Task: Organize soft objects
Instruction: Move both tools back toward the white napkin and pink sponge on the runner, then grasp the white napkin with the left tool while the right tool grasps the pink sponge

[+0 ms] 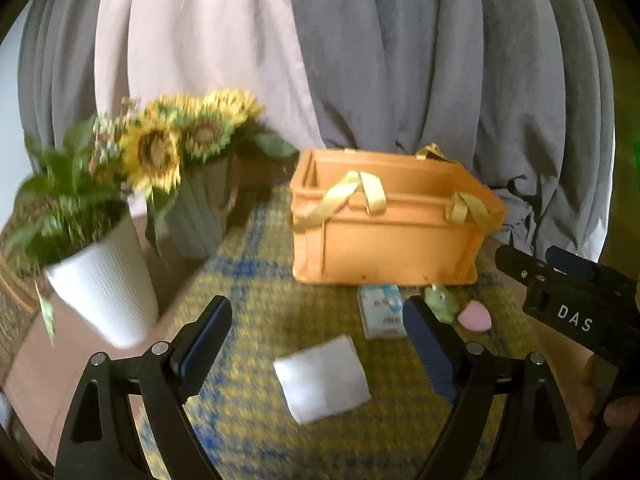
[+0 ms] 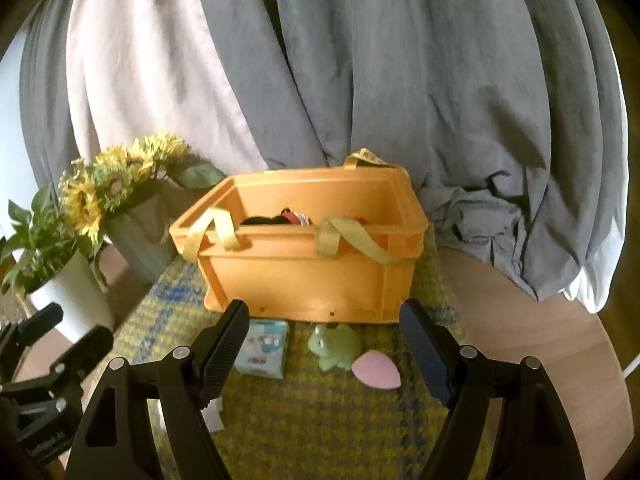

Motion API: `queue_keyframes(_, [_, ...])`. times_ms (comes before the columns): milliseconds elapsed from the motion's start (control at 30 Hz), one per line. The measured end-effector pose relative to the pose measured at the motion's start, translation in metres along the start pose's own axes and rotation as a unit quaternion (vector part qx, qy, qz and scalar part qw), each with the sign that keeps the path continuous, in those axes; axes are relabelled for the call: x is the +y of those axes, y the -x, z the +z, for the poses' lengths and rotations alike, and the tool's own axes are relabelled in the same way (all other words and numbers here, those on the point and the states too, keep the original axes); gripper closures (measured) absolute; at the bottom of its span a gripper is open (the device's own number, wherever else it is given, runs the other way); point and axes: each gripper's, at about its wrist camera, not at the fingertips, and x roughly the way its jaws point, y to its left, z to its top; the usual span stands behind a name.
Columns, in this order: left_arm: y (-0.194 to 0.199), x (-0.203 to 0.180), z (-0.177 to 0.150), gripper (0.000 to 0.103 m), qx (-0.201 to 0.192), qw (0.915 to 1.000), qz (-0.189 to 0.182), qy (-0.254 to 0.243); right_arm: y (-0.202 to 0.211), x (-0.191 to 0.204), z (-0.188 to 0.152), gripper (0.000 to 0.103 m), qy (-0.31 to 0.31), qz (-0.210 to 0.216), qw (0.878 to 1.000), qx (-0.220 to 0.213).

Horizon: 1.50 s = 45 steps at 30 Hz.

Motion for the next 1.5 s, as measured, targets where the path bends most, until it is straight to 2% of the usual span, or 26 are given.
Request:
queue_keyframes(333, [-0.005, -0.009, -0.034, 0.015, 0.029, 0.9993, 0.017, 0.014, -0.003, -0.009, -0.031, 0.025, 0.007, 0.0, 1.0, 0.027])
queue_keyframes(667, [-0.025, -0.025, -0.061, 0.015, 0.055, 0.9974, 0.043, 0.017, -0.027, -0.03, -0.051, 0.025, -0.009, 0.004, 0.998, 0.061])
queue_keyframes(900, [-0.042, -0.034, -0.059, 0.015, 0.046, 0.9968, 0.063, 0.015, -0.049, -0.041, -0.055, 0.025, -0.01, 0.009, 0.996, 0.084])
queue_keyframes(1067, [-0.061, -0.038, -0.054, 0.016, 0.059, 0.9958, 0.065, 0.027, -0.066, -0.044, -0.052, 0.025, -0.003, 0.024, 0.995, 0.095])
queue_keyframes(1500, [-0.104, -0.047, -0.046, 0.029, 0.094, 0.9908, 0.091, 0.033, -0.107, -0.053, -0.054, 0.025, -0.004, 0.038, 0.991, 0.129])
